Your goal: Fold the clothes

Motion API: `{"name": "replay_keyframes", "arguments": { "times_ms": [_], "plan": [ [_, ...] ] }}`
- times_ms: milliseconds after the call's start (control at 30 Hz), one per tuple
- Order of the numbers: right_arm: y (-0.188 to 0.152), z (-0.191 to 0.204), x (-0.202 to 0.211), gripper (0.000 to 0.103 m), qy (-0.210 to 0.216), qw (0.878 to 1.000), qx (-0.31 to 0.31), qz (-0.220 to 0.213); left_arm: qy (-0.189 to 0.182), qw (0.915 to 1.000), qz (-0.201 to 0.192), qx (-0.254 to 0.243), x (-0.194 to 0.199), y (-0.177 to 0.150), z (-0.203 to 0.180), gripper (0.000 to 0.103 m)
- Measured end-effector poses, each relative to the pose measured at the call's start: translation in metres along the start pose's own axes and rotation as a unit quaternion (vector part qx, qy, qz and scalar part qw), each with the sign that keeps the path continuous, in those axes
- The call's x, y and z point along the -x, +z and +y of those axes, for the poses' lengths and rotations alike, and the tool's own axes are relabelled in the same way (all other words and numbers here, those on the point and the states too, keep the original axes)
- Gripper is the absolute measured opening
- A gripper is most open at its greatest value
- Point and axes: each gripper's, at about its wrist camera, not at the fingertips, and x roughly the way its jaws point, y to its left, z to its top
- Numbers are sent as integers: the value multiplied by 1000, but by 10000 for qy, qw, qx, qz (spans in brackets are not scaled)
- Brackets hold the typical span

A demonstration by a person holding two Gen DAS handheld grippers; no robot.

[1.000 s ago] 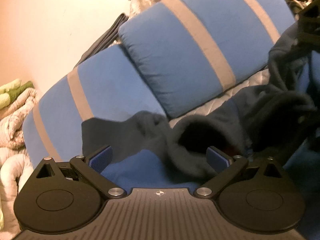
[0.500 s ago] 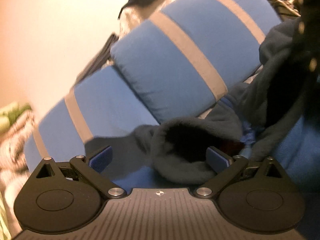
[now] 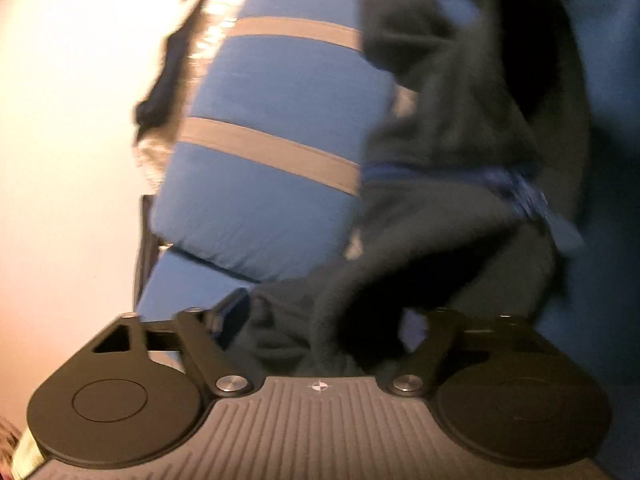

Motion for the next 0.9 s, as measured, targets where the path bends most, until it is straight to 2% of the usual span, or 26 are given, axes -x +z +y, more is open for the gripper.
{"name": "replay_keyframes", "arguments": {
  "times_ms": [67, 167, 300, 400, 467, 600, 667, 700, 767, 900],
  "plan": [
    [-4, 0, -2, 7, 44, 9999, -81, 80, -160, 9998, 147, 4, -4, -4, -2, 27],
    [-7, -6, -6, 7, 202, 9992, -283, 173, -379, 9972, 97, 631, 0, -17, 14, 15],
    [-3, -12, -10, 8, 481, 9980, -384, 167, -851, 9876, 121, 1315, 5, -44, 31, 16],
    [0, -3, -10, 11, 574, 9981, -169, 132, -1061, 9840, 274, 1406, 5, -54, 26, 16],
    [0, 5, -10, 23, 564, 9983, 70, 98, -1198, 9827, 410, 1354, 2, -56, 21, 16],
    [-8, 20, -9, 30, 317, 9969, 715, -113, -1237, 9858, 525, 1009, -3, -53, 5, 16],
    [-10, 23, -5, 40, 144, 9950, 948, -286, -1184, 9872, 553, 917, 0, -53, 2, 16],
    [-11, 23, -1, 44, 90, 9944, 986, -380, -1180, 9871, 567, 925, 1, -53, 1, 16],
    [-11, 22, 6, 59, 24, 9936, 985, -556, -1188, 9863, 603, 975, 4, -54, 1, 16],
    [-12, 20, 16, 72, 230, 9933, 886, -710, -1097, 9890, 596, 790, 8, -54, -10, 16]
  ]
}}
